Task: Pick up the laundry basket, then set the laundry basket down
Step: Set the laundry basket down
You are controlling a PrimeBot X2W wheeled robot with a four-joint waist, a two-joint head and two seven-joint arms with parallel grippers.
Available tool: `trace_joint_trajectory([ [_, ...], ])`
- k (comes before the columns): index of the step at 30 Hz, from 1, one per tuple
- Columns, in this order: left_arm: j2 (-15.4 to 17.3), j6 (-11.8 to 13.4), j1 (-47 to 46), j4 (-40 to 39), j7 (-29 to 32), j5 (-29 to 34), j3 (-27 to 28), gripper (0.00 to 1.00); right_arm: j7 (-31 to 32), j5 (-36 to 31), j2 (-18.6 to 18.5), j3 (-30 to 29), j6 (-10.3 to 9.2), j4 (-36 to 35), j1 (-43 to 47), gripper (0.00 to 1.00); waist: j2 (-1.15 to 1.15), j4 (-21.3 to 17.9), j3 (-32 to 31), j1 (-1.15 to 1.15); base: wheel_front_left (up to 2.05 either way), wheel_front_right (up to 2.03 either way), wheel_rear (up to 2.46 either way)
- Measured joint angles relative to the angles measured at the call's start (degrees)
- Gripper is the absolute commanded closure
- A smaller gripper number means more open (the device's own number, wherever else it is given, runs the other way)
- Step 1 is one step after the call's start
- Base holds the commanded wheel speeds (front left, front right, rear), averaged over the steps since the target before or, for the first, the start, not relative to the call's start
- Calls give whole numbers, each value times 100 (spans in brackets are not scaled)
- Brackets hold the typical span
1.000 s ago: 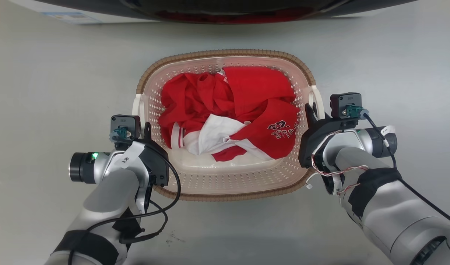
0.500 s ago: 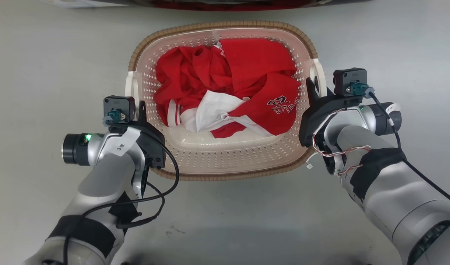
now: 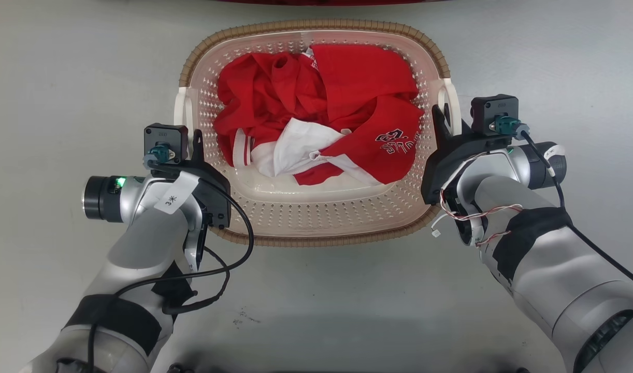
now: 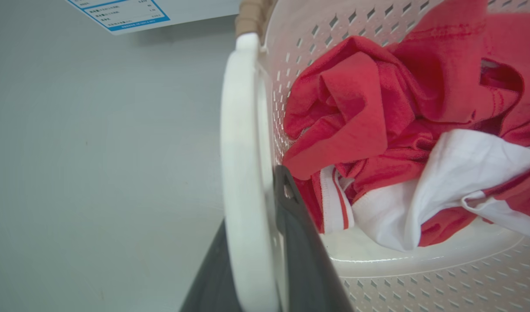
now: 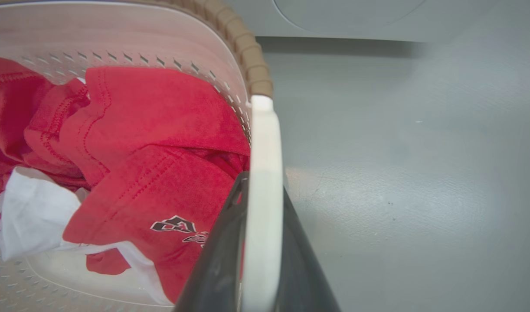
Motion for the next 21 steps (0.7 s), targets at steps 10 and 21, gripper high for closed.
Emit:
trace_joint_trajectory([
  [10, -51, -1, -23, 92, -53, 11, 54, 56, -24, 0, 20, 35, 2, 12, -5, 0, 0, 19, -49, 0, 0, 0, 0],
  [21, -102, -2, -41, 138, -70, 11, 183, 0, -73, 0, 91, 68, 7, 27, -90, 0, 0, 39, -123, 0, 0, 0, 0],
])
